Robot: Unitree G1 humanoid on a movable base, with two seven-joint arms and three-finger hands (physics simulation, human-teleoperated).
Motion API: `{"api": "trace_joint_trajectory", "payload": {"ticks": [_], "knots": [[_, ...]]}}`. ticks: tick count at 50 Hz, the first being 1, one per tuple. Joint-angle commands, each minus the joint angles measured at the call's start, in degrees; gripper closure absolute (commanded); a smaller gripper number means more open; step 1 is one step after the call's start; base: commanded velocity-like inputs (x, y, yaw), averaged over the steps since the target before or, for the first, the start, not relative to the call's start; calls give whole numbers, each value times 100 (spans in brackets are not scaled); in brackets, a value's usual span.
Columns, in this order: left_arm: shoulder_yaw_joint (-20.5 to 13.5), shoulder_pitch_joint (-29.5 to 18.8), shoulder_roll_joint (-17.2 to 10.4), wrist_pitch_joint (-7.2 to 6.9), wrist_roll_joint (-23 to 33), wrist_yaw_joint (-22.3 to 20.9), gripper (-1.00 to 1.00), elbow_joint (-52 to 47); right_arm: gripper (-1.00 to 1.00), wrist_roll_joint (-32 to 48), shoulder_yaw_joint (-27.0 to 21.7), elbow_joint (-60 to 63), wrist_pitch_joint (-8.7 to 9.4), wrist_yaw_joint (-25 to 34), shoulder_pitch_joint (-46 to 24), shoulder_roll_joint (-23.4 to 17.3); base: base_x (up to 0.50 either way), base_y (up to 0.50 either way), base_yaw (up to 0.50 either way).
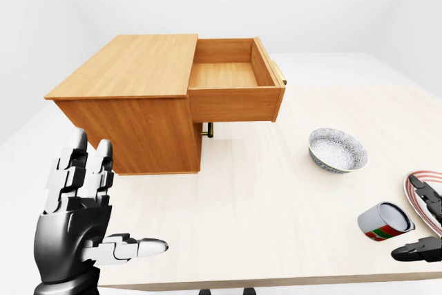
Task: Put the ketchup in the top drawer of the cabinet.
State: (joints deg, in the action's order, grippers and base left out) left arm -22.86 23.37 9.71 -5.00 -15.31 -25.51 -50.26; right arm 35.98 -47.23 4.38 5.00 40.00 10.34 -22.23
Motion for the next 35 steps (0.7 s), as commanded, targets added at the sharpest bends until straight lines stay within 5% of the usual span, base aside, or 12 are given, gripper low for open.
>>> {"api": "trace_joint_trajectory", "payload": {"ticks": [1, 35], "knots": [[13, 18, 12, 0, 11, -15, -100, 9, -100, -9, 113, -284, 0, 0, -52, -85, 0, 0, 0], [60, 11, -17, 0, 42, 38, -100, 31, -100, -223, 433, -1018, 0, 0, -108, -260, 0, 0, 0]]}}
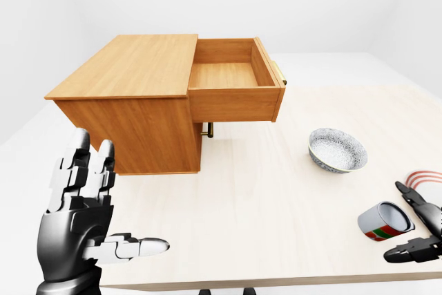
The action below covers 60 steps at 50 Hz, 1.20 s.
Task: Put the ketchup in the top drawer of the cabinet.
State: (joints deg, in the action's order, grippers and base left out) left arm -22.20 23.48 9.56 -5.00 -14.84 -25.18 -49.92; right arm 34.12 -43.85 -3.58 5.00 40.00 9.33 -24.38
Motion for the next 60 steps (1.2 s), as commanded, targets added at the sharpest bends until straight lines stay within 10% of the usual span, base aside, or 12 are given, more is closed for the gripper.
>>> {"api": "trace_joint_trajectory", "payload": {"ticks": [1, 18, 20, 21, 43, 60], "knots": [[4, 3, 1, 0, 4, 4, -100, -9, -100, -49, 94, -260, 0, 0, -6, -59, 0, 0, 0], [62, 31, 8, 0, 55, 4, -100, 29, -100, -155, 234, -557, 0, 0, -1, -87, 0, 0, 0], [47, 18, -5, 0, 42, 15, -100, 27, -6, -225, 218, -631, 0, 0, -20, -117, 0, 0, 0], [53, 4, -7, 0, 57, 23, -100, 49, 100, -214, 206, -461, 0, 0, 42, -88, 0, 0, 0], [73, -11, -39, 0, 72, 70, -100, 56, 100, 131, 172, 348, 0, 0, 78, 144, 0, 0, 0], [42, 31, 4, 0, 40, 19, -100, 6, 100, 1044, 33, 3482, 0, 0, -65, 733, 0, 0, 0]]}}
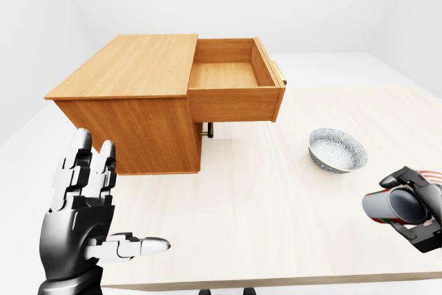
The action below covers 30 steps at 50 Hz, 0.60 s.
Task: Put the ketchup in the top drawer of the cabinet.
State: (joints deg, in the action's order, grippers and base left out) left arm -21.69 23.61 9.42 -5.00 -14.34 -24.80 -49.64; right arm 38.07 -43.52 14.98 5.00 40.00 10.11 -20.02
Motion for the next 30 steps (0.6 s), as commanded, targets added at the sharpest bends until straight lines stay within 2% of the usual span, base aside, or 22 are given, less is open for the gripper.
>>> {"api": "trace_joint_trajectory", "payload": {"ticks": [1, 11, 17, 22, 30], "knots": [[-9, 26, 22, 0, -10, -23, -100, -34, 100, 707, 45, 1780, 0, 0, -175, 324, 0, 0, 0], [-81, 32, 45, 0, -66, -60, -100, -88, 100, 1420, 635, 2860, 0, 0, -403, 601, 0, 0, 0], [0, 51, 63, 0, -2, -82, -100, -90, 100, 1353, 1188, 3653, 0, 0, -564, 955, 0, 0, 0], [-106, 1, 21, 0, -97, -34, -100, -352, 100, 1461, 1683, 4034, 0, 0, -584, 1061, 0, 0, 0], [-140, -42, 48, 0, -83, -63, -100, -338, 100, 1482, 2182, 4302, 0, 0, -500, 1261, 0, 0, 0]]}}
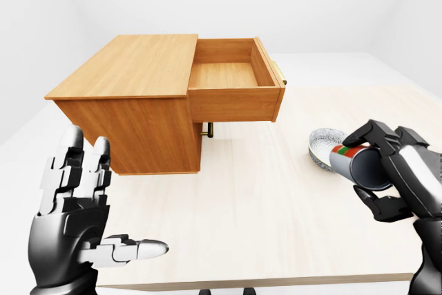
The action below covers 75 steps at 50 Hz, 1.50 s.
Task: Put the ketchup in the top drawer of the cabinet.
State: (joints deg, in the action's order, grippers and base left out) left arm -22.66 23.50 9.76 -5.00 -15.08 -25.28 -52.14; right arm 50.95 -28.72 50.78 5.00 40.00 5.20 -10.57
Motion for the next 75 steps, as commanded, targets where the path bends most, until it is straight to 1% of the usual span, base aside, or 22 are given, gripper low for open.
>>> {"api": "trace_joint_trajectory", "payload": {"ticks": [1, 3, 4, 7, 10, 34, 36, 37, 39, 41, 44, 46, 49, 51, 54, 57, 60, 64, 68, 69, 72, 75], "knots": [[-33, -25, 18, 0, -3, -15, -100, -101, 100, 183, 786, 807, 0, 0, 30, 374, 0, 0, 0], [-1, 15, 61, 0, 42, -72, -100, 35, 100, 214, 875, 855, 0, 0, 65, 408, 0, 0, 0], [25, 41, 81, 0, 66, -103, -100, 130, 100, 74, 857, 904, 0, 0, 55, 573, 0, 0, 0], [49, 70, 69, 0, 59, -95, -100, 154, 100, 259, 781, 922, 0, 0, 54, 928, 0, 0, 0], [58, 76, 56, 0, 53, -81, -100, 157, 100, 332, 721, 922, 0, 0, 13, 1024, 0, 0, 0], [67, 83, 42, 0, 45, -66, -100, 159, 100, 362, 694, 922, 0, 0, -5, 1065, 0, 0, 0], [81, 78, 42, 0, 60, -61, -100, 172, 100, 531, 779, 922, 0, 0, -98, 1035, 0, 0, 0], [89, 73, 37, 0, 70, -66, -100, 198, 100, 694, 843, 922, 0, 0, -356, 965, 0, 0, 0], [89, 51, 17, 0, 76, -55, -100, 226, 100, 852, 1025, 922, 0, 0, -465, 820, 0, 0, 0], [30, -43, -47, 0, 31, 10, -100, 228, 100, 1156, 1305, 922, 0, 0, -735, 494, 0, 0, 0], [-81, -63, -62, 0, -73, 20, -100, 176, 100, 1735, 1550, 888, 0, 0, -1273, -2, 0, 0, 0], [-118, -45, -35, 0, -99, 5, -100, 119, 100, 1832, 1784, 760, 0, 0, -1675, -616, 0, 0, 0], [-71, -54, -6, 0, -27, -12, -100, 166, 100, 1660, 2118, 499, 0, 0, -2166, -1555, 0, 0, 0], [-64, -66, -16, 0, -20, 2, -100, 166, 100, 1543, 2320, 331, 0, 0, -2459, -2000, 0, 0, 0], [-103, -82, -34, 0, -61, 17, -100, 142, 100, 1357, 2484, 106, 0, 0, -2810, -2404, 0, 0, 0], [-92, -121, -45, 0, -32, 40, -100, 184, 100, 1204, 2626, -57, 0, 0, -3105, -2716, 0, 0, 0], [-85, -119, -53, 0, -32, 45, -100, 201, 100, 1080, 2743, -213, 0, 0, -3341, -2933, 0, 0, 0], [-55, -42, 2, 0, -16, -26, -100, 257, 100, 753, 2971, -660, 0, 0, -3981, -3395, 0, 0, 0], [-23, -47, -19, 0, 0, -4, -100, 275, 100, 535, 3118, -1110, 0, 0, -4519, -3626, 0, 0, 0], [-23, -69, -41, 0, -4, 31, -100, 217, 100, 415, 3218, -1337, 0, 0, -4808, -3734, 0, 0, 0], [11, -53, -36, 0, 20, 37, -100, 197, 100, 320, 3422, -1707, 0, 0, -5255, -3904, 0, 0, 0], [45, -10, -9, 0, 49, -4, -100, 282, 100, 327, 3618, -2257, 0, 0, -5753, -3929, 0, 0, 0]]}}
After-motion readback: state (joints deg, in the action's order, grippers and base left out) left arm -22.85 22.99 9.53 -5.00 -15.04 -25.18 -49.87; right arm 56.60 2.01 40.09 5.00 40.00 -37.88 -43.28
